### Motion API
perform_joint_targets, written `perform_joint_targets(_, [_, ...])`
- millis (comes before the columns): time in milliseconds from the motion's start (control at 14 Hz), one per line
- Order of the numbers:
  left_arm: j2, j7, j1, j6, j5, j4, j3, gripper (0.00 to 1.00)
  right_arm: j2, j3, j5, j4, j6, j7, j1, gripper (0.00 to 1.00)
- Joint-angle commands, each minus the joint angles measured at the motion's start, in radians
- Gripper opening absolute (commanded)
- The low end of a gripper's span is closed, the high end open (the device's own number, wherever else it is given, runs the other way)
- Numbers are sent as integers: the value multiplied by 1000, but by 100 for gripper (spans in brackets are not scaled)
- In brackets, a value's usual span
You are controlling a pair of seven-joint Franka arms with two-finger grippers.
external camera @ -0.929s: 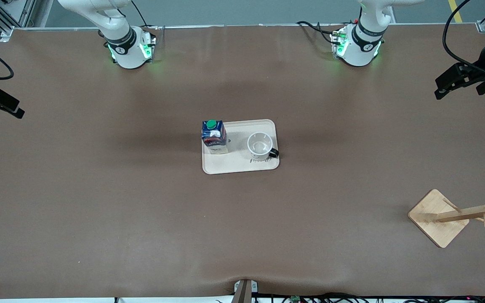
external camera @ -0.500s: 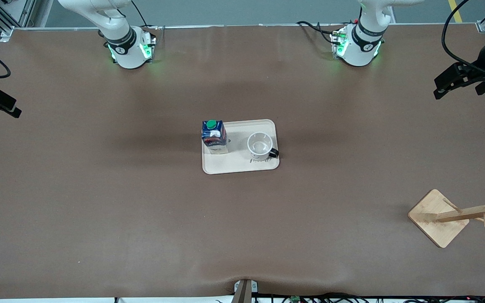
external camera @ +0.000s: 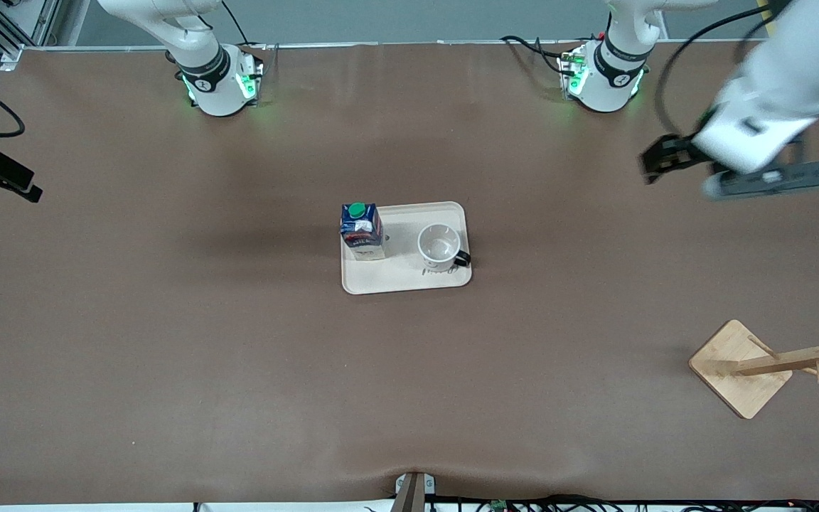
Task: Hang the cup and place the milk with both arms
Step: 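Reach the left gripper to the white mug on the tray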
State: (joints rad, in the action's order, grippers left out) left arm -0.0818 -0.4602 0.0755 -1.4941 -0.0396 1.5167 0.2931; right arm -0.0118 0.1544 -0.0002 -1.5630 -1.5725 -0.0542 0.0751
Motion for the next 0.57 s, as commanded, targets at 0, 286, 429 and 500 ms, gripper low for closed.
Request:
perform_joint_targets(0, [-61,-214,94,-136,-16,98,60,100,16,-3,-6,23,3,11,2,100])
perform_joint_targets(286, [-93,-506,233,-440,-20,316,61,100,18,-4,-6,27,3,10,3,100])
perform_joint_targets(429, [-131,-662,289,-555,-20,377,60,100,20,-3,-6,27,3,10,0,100])
perform_joint_targets(500, [-165,-752,320,-601,-20,390,60,94,20,-4,-4,27,3,10,-3,100])
